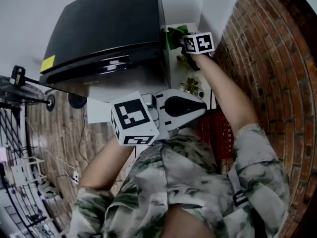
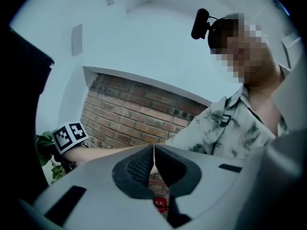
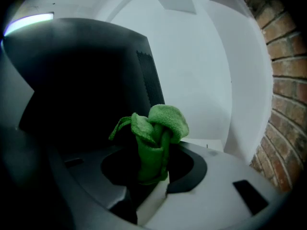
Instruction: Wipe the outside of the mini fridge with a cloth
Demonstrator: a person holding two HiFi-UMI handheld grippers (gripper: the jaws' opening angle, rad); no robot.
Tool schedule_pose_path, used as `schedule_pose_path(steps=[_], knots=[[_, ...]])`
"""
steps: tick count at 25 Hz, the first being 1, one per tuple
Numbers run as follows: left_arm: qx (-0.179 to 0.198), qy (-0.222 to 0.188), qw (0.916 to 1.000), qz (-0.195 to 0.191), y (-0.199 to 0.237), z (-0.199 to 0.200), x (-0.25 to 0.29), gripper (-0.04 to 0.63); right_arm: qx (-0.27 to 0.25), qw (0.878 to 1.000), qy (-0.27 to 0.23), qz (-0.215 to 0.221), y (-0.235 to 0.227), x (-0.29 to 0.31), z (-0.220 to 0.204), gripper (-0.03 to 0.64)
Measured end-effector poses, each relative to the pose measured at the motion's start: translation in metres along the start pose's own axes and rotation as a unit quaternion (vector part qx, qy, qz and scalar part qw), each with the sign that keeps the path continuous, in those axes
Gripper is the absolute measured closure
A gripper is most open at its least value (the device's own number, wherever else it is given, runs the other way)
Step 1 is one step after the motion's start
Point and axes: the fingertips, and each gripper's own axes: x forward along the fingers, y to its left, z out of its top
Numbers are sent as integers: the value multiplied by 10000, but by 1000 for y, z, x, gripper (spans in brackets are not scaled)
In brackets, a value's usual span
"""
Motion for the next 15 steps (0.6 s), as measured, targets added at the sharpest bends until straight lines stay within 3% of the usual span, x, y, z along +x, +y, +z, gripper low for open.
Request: schedule_pose_path(steps=[10,15], knots=[[11,-20,9999,-163,-8,-6,-3,568,-101,9872,-1502,535,65,-111,134,466],[-22,-27,9998,-211,-14,-7,-6,568,-68,9835,-1694,627,86,-122,143,466]])
